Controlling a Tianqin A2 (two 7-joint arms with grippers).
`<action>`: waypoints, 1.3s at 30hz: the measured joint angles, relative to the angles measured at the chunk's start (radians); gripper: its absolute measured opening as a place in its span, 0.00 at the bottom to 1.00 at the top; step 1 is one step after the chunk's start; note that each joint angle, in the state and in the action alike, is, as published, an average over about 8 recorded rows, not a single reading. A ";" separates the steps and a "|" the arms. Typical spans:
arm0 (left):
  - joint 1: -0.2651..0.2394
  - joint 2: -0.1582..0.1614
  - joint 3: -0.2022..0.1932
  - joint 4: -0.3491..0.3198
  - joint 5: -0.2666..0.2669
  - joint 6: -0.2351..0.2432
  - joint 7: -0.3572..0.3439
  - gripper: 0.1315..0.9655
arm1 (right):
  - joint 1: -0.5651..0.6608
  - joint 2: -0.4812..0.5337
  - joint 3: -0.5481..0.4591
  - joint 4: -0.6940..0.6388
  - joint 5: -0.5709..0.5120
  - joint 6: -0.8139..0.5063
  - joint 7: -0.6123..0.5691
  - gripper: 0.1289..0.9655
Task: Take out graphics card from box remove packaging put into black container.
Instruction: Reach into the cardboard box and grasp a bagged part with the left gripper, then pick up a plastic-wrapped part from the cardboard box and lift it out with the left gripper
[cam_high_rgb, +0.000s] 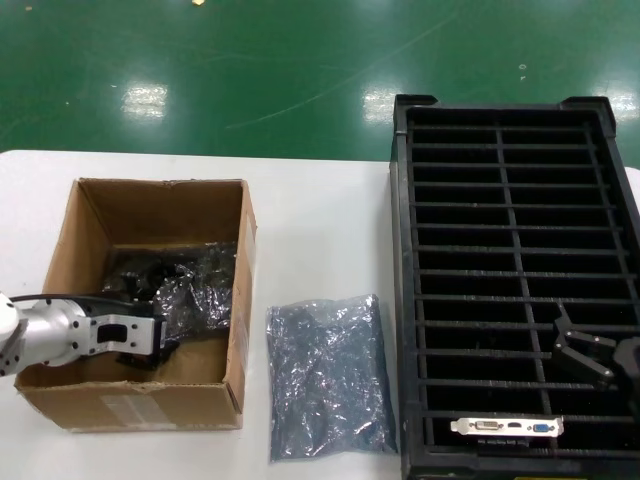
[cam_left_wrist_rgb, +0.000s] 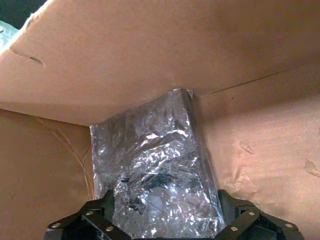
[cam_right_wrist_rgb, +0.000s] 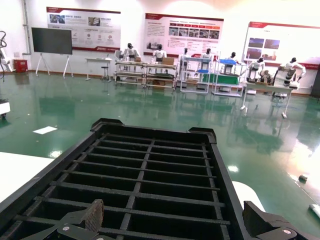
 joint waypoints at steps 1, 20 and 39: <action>-0.001 0.002 -0.002 0.005 -0.003 -0.002 0.007 0.74 | 0.000 0.000 0.000 0.000 0.000 0.000 0.000 1.00; 0.104 -0.054 0.001 -0.213 0.013 -0.038 -0.076 0.32 | 0.000 0.000 0.000 0.000 0.000 0.000 0.000 1.00; 0.290 -0.201 -0.017 -0.612 0.040 -0.074 -0.251 0.03 | 0.000 0.000 0.000 0.000 0.000 0.000 0.000 1.00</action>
